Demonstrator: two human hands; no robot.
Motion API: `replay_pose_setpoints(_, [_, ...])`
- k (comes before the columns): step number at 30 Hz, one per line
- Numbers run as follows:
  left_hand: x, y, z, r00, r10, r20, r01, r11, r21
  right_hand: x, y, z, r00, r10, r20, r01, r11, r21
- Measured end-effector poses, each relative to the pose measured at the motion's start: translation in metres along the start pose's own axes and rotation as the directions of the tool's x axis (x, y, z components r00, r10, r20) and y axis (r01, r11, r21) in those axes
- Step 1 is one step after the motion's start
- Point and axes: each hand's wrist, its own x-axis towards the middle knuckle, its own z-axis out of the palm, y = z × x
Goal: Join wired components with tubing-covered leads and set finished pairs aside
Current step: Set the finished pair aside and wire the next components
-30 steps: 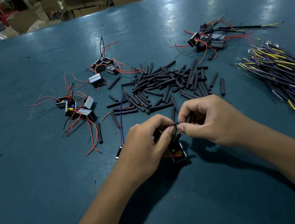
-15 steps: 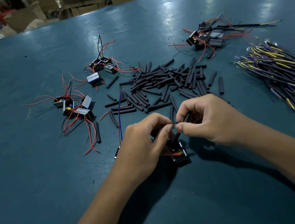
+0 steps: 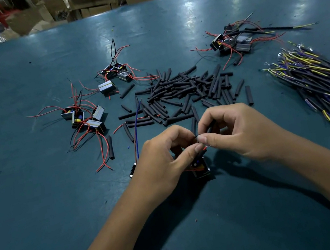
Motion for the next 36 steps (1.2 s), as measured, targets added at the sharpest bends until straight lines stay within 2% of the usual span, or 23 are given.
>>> replay_pose_setpoints(5, [0.001, -0.003, 0.0, 1.0, -0.005, 0.014, 0.005, 1.0, -0.026, 0.0, -0.004, -0.003, 0.99, -0.138, -0.028, 0.129, 0.969, -0.21])
replay_pose_setpoints(14, [-0.001, -0.005, -0.001, 1.0, -0.004, 0.027, 0.005, 0.999, -0.054, 0.001, -0.005, -0.004, 0.965, -0.262, -0.01, 0.238, 0.89, -0.388])
replay_pose_setpoints(21, [-0.001, -0.004, -0.001, 0.998, -0.005, 0.059, 0.005, 1.0, -0.001, 0.0, -0.004, -0.006, 0.953, -0.291, 0.083, 0.293, 0.82, -0.492])
replay_pose_setpoints(25, [-0.001, -0.002, -0.002, 0.997, -0.005, 0.079, 0.005, 1.0, 0.0, 0.001, -0.005, -0.01, 0.956, -0.27, 0.113, 0.292, 0.848, -0.442])
replay_pose_setpoints(28, [-0.002, -0.003, -0.003, 0.995, 0.027, 0.093, -0.031, 0.999, 0.035, 0.001, -0.005, -0.017, 0.983, -0.125, 0.133, 0.156, 0.954, -0.255])
replay_pose_setpoints(30, [-0.003, -0.004, -0.003, 0.996, 0.039, 0.084, -0.044, 0.998, 0.05, -0.002, -0.002, -0.021, 0.991, -0.097, 0.094, 0.114, 0.974, -0.195])
replay_pose_setpoints(32, [-0.002, -0.004, -0.002, 0.997, 0.026, 0.074, -0.028, 0.999, 0.029, -0.003, -0.002, -0.022, 0.983, -0.176, 0.053, 0.184, 0.939, -0.289])
replay_pose_setpoints(36, [-0.001, -0.005, -0.002, 0.997, 0.009, 0.078, -0.008, 1.0, -0.002, -0.004, -0.004, -0.015, 0.944, -0.324, 0.069, 0.317, 0.823, -0.471])
